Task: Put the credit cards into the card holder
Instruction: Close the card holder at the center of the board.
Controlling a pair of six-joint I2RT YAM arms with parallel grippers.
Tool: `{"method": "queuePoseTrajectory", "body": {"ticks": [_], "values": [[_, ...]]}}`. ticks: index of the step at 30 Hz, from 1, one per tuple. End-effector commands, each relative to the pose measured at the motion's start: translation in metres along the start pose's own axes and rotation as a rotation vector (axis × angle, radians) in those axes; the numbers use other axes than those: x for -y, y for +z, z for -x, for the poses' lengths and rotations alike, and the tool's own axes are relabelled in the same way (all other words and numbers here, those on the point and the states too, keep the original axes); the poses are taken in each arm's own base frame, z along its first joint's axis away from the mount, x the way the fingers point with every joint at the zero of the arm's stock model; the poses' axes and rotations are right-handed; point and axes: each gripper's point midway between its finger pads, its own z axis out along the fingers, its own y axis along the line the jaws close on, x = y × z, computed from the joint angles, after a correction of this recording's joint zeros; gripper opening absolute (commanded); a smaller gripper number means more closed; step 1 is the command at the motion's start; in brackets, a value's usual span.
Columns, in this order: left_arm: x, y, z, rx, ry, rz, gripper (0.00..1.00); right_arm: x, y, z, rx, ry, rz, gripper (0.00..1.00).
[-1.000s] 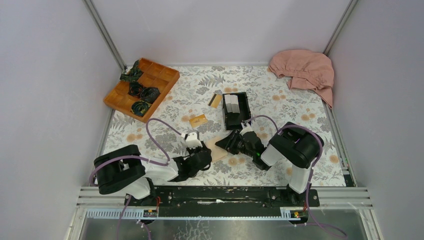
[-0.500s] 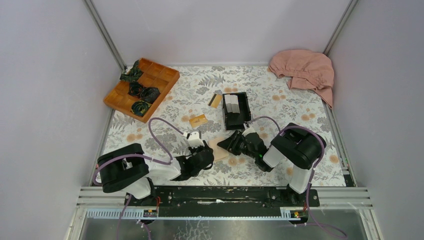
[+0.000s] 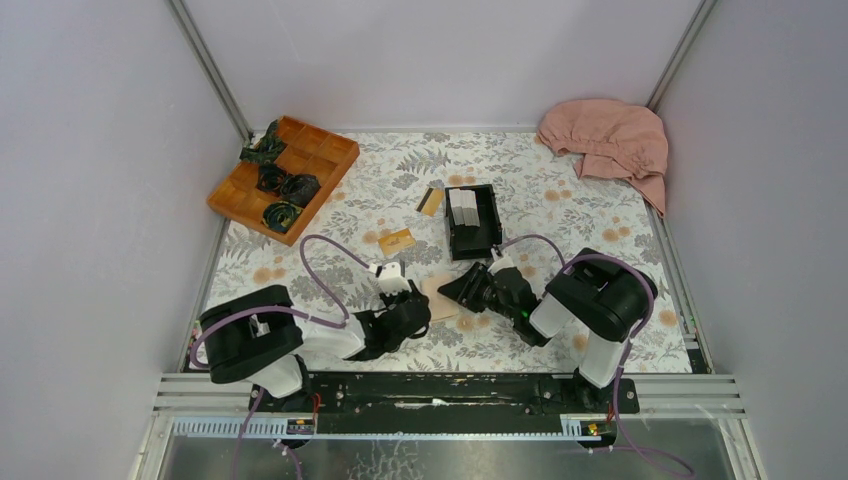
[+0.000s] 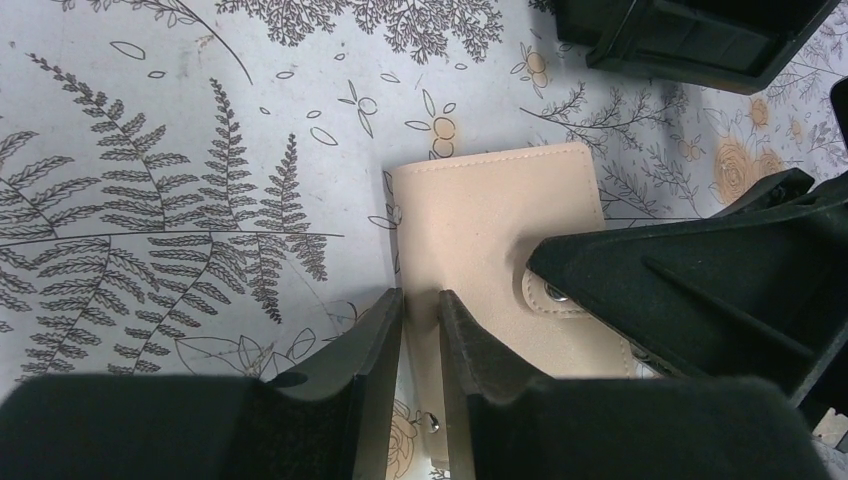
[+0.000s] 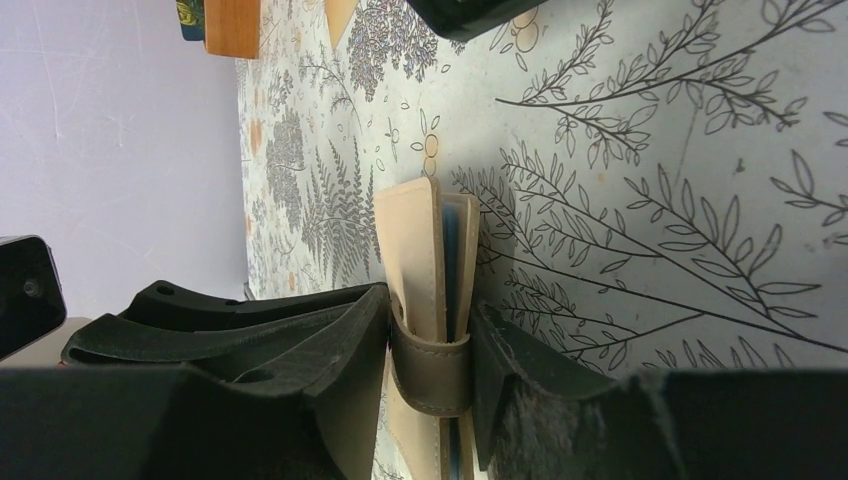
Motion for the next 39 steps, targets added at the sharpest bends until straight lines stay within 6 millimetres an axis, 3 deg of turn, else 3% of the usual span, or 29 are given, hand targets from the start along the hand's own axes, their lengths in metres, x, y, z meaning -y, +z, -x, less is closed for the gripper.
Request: {"method": "queuePoseTrajectory", "body": {"ticks": [1,18,30,32,34,39], "values": [[-0.098,-0.025,-0.074,-0.325,0.26,0.227,0.27,0.057,-0.015,-0.013,-0.034,-0.033,-0.204,0.41],[-0.098,-0.023,-0.078,-0.339,0.262,0.233,0.26,0.061,-0.021,-0.008,-0.004,-0.023,-0.216,0.37],[-0.1,-0.023,-0.08,-0.342,0.259,0.238,0.26,0.067,-0.02,-0.008,0.003,-0.017,-0.22,0.23],[-0.099,-0.023,-0.079,-0.342,0.258,0.237,0.26,0.064,-0.018,-0.009,-0.007,-0.023,-0.205,0.28],[-0.097,-0.024,-0.075,-0.332,0.255,0.237,0.29,0.058,-0.016,-0.008,-0.012,-0.029,-0.183,0.4],[-0.082,-0.028,-0.048,-0.25,0.227,0.219,0.54,0.046,-0.016,-0.001,-0.004,-0.049,-0.173,0.59]]}}
